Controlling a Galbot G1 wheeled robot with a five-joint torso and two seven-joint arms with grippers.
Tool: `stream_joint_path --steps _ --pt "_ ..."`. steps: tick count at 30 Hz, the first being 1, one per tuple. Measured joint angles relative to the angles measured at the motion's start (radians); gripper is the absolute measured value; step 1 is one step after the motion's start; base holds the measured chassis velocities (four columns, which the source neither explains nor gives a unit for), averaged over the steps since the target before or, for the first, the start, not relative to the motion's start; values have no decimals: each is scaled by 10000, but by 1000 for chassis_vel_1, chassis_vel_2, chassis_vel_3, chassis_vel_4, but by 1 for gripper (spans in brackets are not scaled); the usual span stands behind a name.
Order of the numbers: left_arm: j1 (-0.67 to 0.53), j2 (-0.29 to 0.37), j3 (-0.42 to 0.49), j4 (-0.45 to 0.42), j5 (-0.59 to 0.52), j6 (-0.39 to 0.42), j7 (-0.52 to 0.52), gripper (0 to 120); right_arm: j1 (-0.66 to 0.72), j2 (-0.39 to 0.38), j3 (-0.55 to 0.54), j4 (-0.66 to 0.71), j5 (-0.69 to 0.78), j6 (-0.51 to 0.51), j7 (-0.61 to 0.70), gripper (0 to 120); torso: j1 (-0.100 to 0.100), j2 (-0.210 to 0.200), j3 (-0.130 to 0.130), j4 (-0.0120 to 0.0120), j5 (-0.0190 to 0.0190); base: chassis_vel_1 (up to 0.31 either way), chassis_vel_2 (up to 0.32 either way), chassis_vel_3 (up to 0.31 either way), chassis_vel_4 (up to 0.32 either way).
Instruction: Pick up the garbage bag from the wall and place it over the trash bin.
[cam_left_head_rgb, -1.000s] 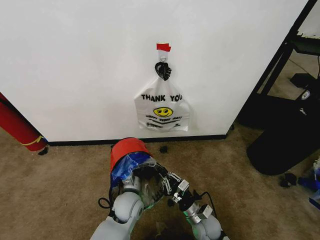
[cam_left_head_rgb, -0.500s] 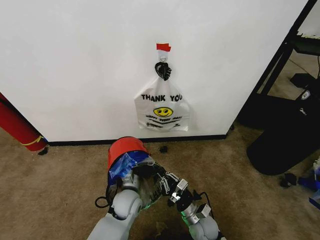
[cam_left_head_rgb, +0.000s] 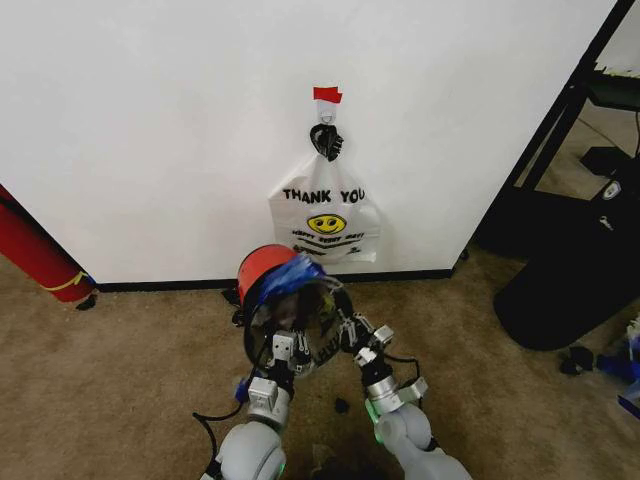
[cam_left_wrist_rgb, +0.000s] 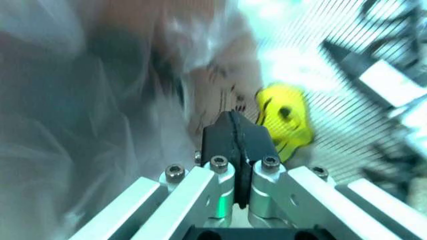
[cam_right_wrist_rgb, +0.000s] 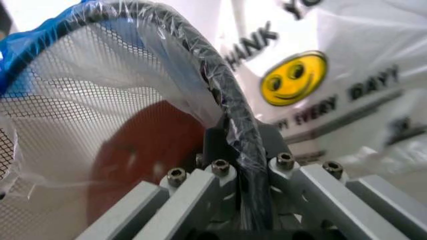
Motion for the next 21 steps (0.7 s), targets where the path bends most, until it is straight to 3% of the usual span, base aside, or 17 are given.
stream_joint_path --steps 8,21 --pt "211 141 -51 -227 957 -313 170 0 61 7 31 -72 611 -178 -4 0 0 0 0 0 1 0 0 0 0" --pt "-328 -86 150 799 1584 266 -139 0 -349 127 -51 316 -1415 425 -408 0 0 0 0 0 0 0 0 0 0"
